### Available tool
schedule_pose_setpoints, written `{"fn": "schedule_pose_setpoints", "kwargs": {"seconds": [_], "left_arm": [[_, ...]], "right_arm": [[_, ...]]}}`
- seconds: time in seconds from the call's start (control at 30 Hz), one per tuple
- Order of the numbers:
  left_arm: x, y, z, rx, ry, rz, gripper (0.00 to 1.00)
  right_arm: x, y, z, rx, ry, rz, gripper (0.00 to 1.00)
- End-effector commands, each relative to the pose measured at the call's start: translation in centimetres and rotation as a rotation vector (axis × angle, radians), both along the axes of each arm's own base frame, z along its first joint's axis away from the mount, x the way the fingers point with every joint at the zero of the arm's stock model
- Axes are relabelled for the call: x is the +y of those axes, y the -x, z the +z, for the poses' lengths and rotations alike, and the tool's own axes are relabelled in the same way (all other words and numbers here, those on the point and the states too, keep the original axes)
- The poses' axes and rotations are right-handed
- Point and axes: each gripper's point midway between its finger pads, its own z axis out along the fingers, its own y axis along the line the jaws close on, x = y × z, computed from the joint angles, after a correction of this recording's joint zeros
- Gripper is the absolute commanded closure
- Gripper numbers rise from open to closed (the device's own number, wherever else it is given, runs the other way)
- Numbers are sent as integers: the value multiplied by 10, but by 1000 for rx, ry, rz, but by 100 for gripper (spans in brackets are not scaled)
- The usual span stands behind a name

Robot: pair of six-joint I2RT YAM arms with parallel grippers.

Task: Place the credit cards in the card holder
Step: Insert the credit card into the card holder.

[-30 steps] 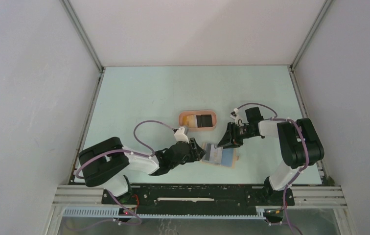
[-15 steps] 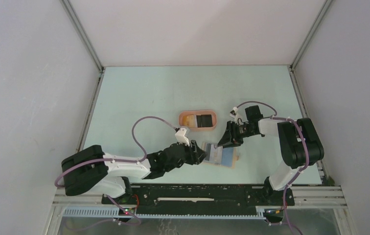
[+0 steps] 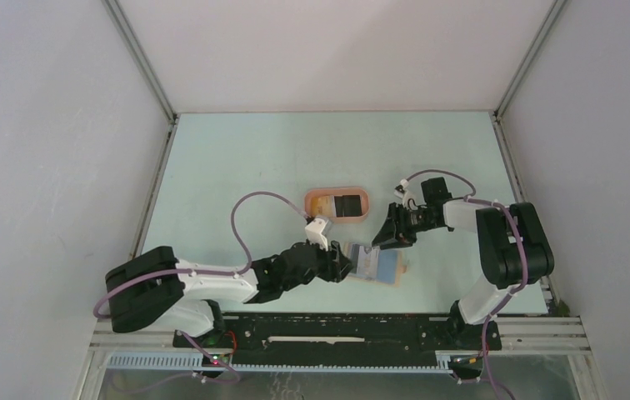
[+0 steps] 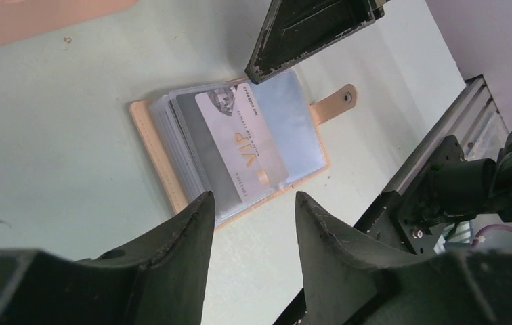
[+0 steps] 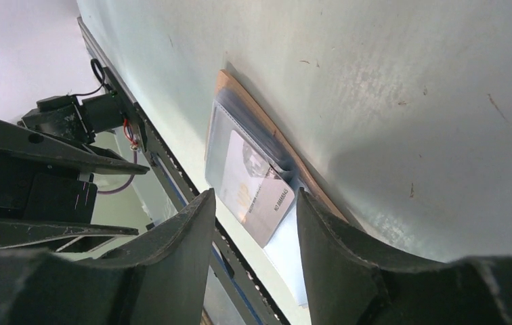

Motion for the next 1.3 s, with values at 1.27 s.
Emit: {"fn": "schedule_pose_setpoints", "kwargs": {"seconds": [1.27], "left_arm": [[10, -21, 7, -43, 138, 162, 26]], "right_arm": [[6, 26, 2, -43, 65, -11, 42]]}}
